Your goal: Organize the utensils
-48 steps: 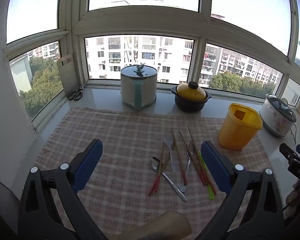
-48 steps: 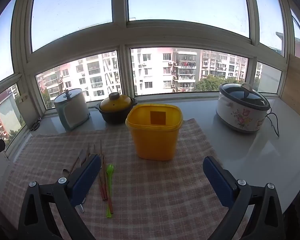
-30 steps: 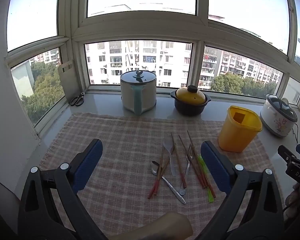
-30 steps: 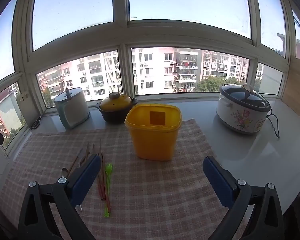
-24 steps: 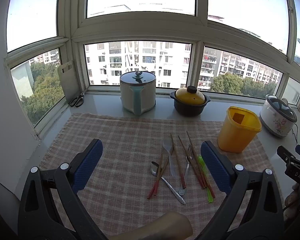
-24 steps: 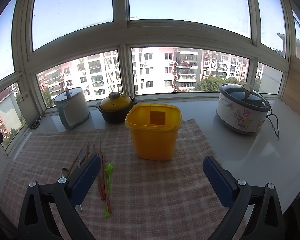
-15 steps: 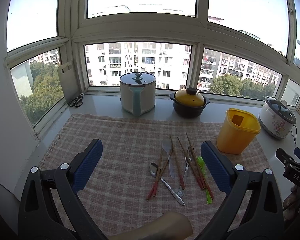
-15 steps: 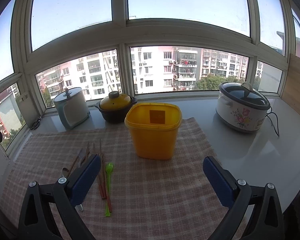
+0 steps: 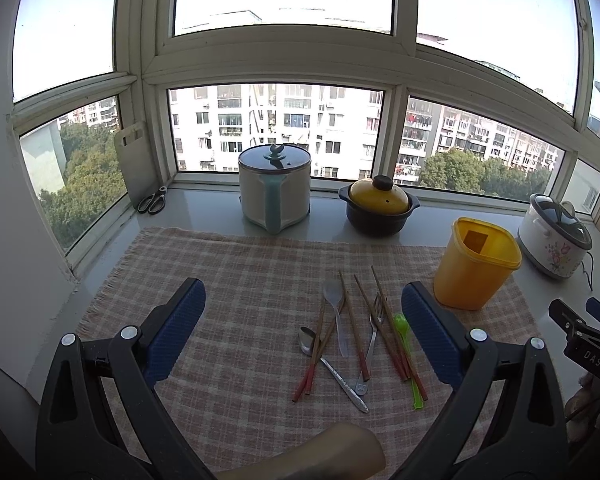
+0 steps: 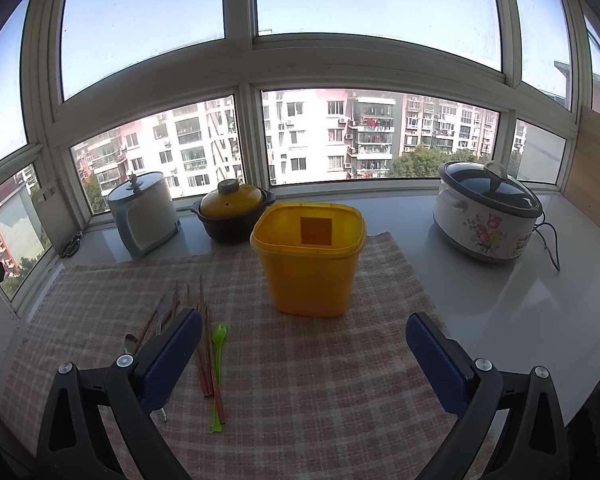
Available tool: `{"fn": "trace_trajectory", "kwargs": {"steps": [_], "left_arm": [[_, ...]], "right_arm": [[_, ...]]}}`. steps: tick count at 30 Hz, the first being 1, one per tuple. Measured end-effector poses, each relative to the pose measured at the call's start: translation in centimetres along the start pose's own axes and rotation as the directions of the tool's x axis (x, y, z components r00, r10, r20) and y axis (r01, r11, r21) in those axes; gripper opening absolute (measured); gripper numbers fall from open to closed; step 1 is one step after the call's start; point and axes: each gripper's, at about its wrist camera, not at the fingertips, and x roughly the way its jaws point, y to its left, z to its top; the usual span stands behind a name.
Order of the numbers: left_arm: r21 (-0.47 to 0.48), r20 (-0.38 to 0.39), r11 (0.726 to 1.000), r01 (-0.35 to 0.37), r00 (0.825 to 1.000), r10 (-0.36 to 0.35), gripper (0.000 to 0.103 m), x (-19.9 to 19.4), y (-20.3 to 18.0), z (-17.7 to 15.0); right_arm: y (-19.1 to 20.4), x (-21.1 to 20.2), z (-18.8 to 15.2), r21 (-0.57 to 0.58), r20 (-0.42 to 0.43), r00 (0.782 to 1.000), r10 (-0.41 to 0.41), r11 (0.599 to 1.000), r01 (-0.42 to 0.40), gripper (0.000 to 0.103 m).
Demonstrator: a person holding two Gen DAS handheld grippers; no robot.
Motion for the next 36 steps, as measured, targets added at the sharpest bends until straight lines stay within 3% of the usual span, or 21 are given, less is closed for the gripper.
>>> {"fn": "trace_trajectory", "kwargs": {"steps": [36], "left_arm": [[-0.003,-0.018,1.0,0.008,1.0,-0.008,0.1,0.6,-0.5,-1.0]], "right_arm": [[-0.2,0.4,0.0,0.013,-0.028,1.0,0.007,1.0,-0.007,0.103]]}}
